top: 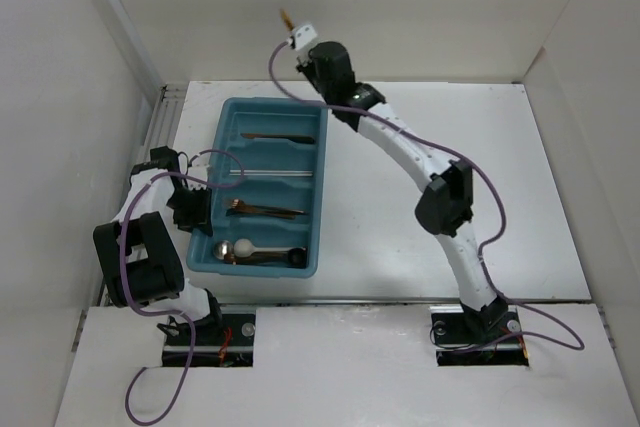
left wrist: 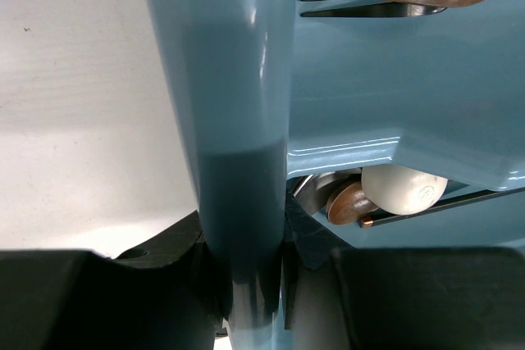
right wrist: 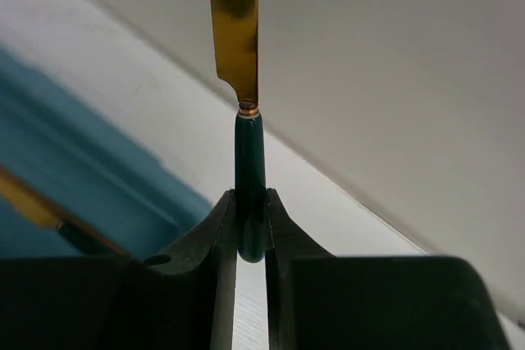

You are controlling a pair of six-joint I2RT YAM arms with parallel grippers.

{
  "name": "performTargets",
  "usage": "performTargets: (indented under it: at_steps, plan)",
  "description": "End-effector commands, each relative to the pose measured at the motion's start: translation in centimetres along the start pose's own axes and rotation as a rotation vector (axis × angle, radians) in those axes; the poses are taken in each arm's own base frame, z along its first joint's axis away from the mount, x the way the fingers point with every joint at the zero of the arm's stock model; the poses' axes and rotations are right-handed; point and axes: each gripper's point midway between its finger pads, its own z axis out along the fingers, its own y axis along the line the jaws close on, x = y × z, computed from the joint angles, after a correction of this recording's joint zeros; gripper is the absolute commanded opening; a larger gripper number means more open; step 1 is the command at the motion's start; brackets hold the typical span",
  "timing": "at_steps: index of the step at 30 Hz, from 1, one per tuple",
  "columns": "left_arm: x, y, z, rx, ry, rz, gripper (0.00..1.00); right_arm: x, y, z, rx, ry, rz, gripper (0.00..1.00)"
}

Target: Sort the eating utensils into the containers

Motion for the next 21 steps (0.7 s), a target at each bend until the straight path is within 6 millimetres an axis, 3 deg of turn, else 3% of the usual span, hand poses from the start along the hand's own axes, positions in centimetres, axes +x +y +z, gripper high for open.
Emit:
performTargets:
  at_steps: [1,2,6,11,12,14,16,18,21]
  plan:
    - [3.2,1.2,0.3,-0.066,0.125,-0.004,0.00,1.3,7.7,2.6,-0.194,-0.084,-0.288,0.00]
    - [3.2,1.2,0.3,-0.066,0.125,-0.004,0.00,2.5,9.8,3.0,-0.234,-0.097,-0.305,0.00]
    - [3.4,1.4,0.9,-0.073,0.139,-0.016,0.00,4.4,14.1,2.4,-0.345,-0.112,-0.368,0.00]
    - [3.7,1.6,1.2,-0.068,0.156,-0.029,0.00,6.3,16.5,2.3,-0.396,-0.092,-0.411,0.03]
    - [3.7,1.8,1.1,-0.077,0.159,-0.028,0.00,6.7,16.5,2.6,-0.384,-0.082,-0.413,0.16]
    - [3.8,1.8,1.3,-0.077,0.159,-0.028,0.00,6.9,16.2,2.9,-0.361,-0.070,-0.415,0.58]
    - [3.9,1.9,1.3,-0.078,0.158,-0.046,0.00,6.3,15.7,3.0,-0.336,-0.080,-0.410,0.81]
    - [3.9,2.1,1.3,-0.079,0.156,-0.055,0.00,5.1,14.7,2.8,-0.296,-0.095,-0.400,0.85]
    - [4.4,2.3,1.3,-0.084,0.168,-0.066,0.00,1.6,11.0,1.9,-0.169,-0.122,-0.381,0.88]
